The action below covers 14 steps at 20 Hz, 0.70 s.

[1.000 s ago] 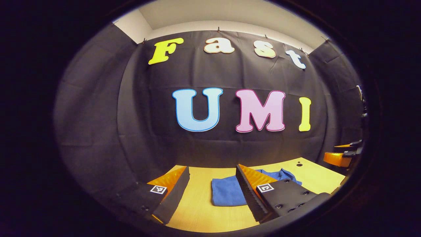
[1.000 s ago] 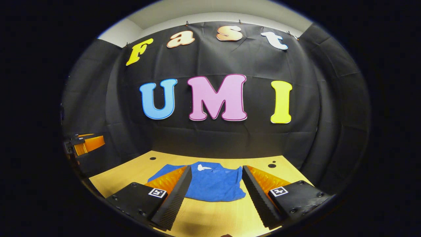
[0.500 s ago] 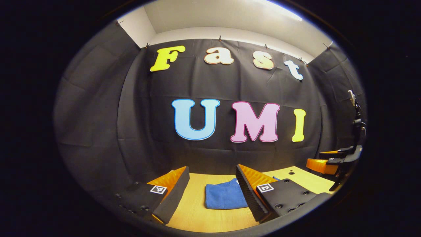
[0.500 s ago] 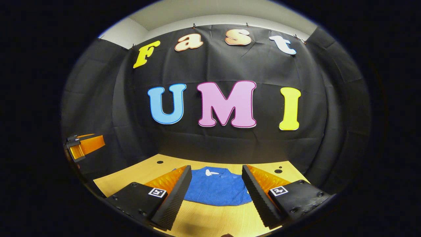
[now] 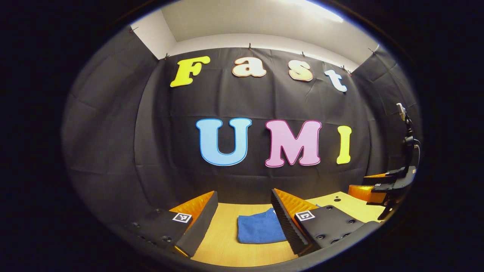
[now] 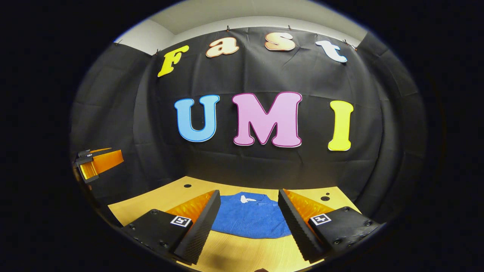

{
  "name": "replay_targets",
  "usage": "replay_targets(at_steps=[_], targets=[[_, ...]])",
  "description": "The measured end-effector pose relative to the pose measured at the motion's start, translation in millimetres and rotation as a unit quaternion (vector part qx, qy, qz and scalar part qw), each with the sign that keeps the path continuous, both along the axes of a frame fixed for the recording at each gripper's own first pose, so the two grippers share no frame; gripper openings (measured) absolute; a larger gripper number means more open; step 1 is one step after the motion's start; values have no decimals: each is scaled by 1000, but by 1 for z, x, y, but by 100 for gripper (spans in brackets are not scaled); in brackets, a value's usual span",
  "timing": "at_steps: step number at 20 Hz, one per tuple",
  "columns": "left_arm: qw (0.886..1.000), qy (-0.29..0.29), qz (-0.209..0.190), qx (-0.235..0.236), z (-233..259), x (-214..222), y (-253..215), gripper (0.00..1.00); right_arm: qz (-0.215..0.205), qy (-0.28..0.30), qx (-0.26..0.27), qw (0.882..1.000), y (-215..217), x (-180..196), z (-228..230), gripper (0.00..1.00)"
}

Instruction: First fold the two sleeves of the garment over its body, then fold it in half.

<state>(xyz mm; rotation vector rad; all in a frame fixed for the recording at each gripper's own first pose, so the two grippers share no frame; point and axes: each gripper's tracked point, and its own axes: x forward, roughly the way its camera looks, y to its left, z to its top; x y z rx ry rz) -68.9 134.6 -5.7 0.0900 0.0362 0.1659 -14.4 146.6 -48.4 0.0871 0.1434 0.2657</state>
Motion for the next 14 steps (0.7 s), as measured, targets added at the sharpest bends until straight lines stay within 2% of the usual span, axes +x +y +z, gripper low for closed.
replay_targets(at_steps=[4,9,10,14], targets=[[1000,0,1,10,2,6,0,82,8,4,-10,1000,3,5,-2,97],[1000,-10,2,17,9,7,-2,82,13,-10,6,1000,8,12,7,97],[1000,-10,4,21,9,7,-1,84,15,-10,4,1000,9,13,7,97],[1000,-13,3,19,10,8,-4,82,16,-9,0,1000,9,15,6,97]])
